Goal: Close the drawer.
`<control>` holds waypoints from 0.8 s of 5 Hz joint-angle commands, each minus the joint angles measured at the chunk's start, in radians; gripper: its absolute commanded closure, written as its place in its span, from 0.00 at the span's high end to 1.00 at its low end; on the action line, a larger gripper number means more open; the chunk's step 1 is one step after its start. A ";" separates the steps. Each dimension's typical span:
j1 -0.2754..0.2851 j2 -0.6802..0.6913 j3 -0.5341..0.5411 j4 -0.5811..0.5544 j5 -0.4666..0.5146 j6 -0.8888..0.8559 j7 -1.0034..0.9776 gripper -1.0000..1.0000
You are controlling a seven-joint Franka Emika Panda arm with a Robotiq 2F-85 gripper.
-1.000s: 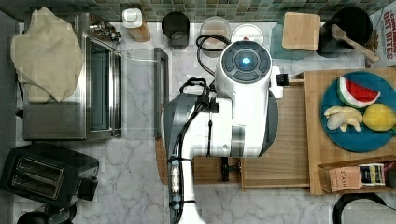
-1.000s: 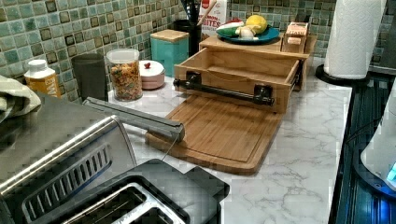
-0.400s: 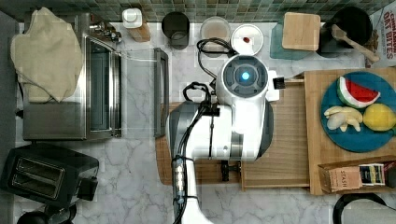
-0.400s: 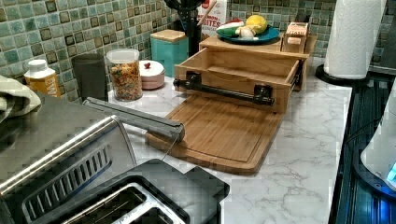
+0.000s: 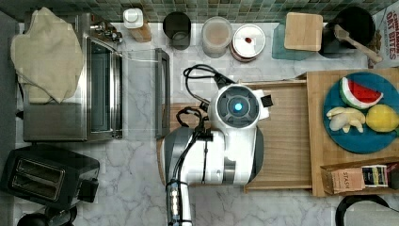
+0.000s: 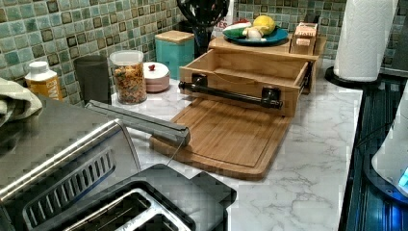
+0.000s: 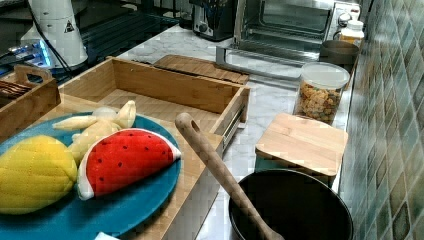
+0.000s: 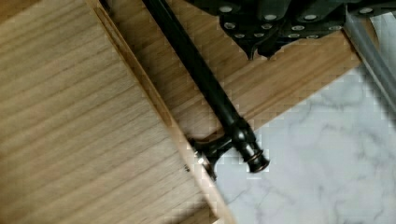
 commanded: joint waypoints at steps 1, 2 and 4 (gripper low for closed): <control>0.052 -0.027 0.018 -0.106 0.077 0.078 -0.322 0.00; 0.055 -0.036 0.007 -0.177 0.097 0.144 -0.419 0.00; 0.055 -0.004 0.020 -0.236 0.055 0.199 -0.417 0.00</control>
